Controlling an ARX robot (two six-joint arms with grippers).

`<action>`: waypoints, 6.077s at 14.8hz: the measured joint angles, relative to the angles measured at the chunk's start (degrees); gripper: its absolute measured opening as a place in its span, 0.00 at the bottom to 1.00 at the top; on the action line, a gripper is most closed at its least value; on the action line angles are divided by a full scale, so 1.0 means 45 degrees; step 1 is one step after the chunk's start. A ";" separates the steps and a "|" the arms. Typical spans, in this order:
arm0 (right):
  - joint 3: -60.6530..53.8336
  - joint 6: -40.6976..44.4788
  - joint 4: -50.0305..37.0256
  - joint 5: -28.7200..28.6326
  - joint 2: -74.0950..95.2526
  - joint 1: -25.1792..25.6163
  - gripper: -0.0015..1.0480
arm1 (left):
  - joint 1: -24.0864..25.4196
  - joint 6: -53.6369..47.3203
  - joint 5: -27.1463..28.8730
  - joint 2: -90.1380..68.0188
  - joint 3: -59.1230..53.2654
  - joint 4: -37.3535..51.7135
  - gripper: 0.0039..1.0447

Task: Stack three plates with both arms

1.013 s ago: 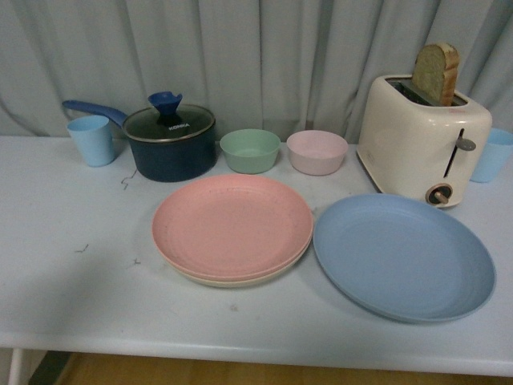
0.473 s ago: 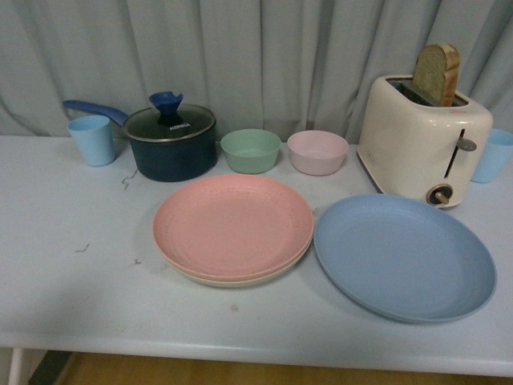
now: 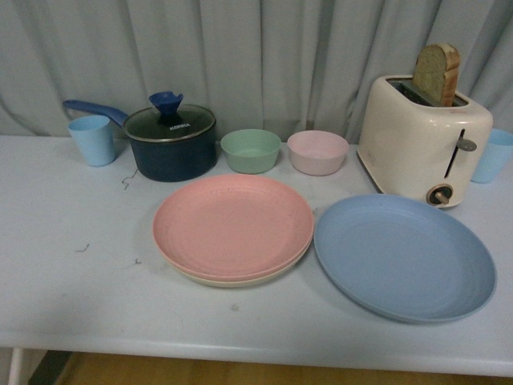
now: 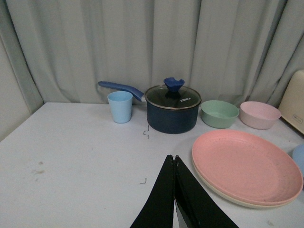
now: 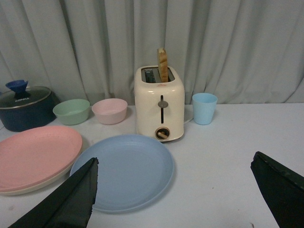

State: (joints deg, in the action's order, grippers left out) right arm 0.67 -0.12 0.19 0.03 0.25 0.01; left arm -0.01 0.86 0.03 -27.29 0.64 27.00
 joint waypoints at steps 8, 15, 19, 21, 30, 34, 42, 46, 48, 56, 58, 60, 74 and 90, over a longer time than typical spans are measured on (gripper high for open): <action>0.0000 0.0000 0.0000 0.0000 0.0000 0.0000 0.94 | 0.0000 0.0000 0.0000 0.2929 -0.0005 -0.2866 0.01; 0.0000 0.0000 0.0005 0.0000 0.0000 0.0000 0.94 | 0.0000 -0.0005 -0.0005 0.6003 0.0058 -0.5819 0.01; 0.0000 0.0000 -0.0005 0.0000 0.0000 0.0000 0.94 | 0.0000 -0.0005 0.0000 0.5999 0.0000 -0.6037 0.13; 0.0000 -0.0423 -0.1044 -0.1506 0.0466 0.0607 0.94 | 0.0000 -0.0005 0.0019 0.5999 0.0000 -0.6042 0.37; 0.7757 -0.3585 -0.9330 -0.0860 2.0657 0.1982 0.94 | 0.0000 -0.0019 0.0000 0.6003 0.0000 -0.6042 0.94; 1.1409 -0.3779 -0.5469 -0.0593 2.5237 0.0617 0.94 | 0.0000 -0.0019 0.0000 0.6003 0.0000 -0.6042 0.94; 1.2386 -0.3832 -0.3963 0.0092 2.6826 0.0495 0.76 | 0.0000 -0.0019 0.0000 0.6003 0.0000 -0.6042 0.94; 1.2386 -0.3832 -0.4197 0.0097 2.7010 0.0510 0.14 | 0.0000 -0.0019 0.0000 0.5999 0.0000 -0.6042 0.94; 1.2138 -0.3677 -0.4381 -0.0238 2.6908 0.0607 0.02 | 0.0000 -0.0019 0.0000 0.6003 0.0000 -0.6042 0.94; 1.0943 -0.4114 -0.3390 -0.1632 2.0691 -0.0442 0.02 | 0.0000 -0.0019 0.0000 0.6003 0.0000 -0.6047 0.94; 1.1472 -0.4605 -0.3084 -0.1885 2.0910 -0.1214 0.02 | 0.0000 -0.0019 0.0000 0.6003 0.0000 -0.6042 0.94; 1.2585 -0.5464 -0.2696 -0.2273 2.2187 -0.2191 0.02 | 0.0000 -0.0019 0.0000 0.6003 0.0000 -0.6042 0.94; 1.8996 -0.7286 -0.0233 -0.0908 2.9099 -0.4614 0.02 | 0.0000 -0.0019 -0.0005 0.6003 0.0000 -0.6042 0.94; 1.1842 -0.6237 -0.5421 -0.3109 2.1464 -0.1554 0.94 | 0.0000 -0.0019 0.0000 0.6003 0.0000 -0.6047 0.94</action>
State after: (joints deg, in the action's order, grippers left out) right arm 53.95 -28.18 -24.21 -13.96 96.84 -6.98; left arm -0.01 0.78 0.03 -0.27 0.64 -0.21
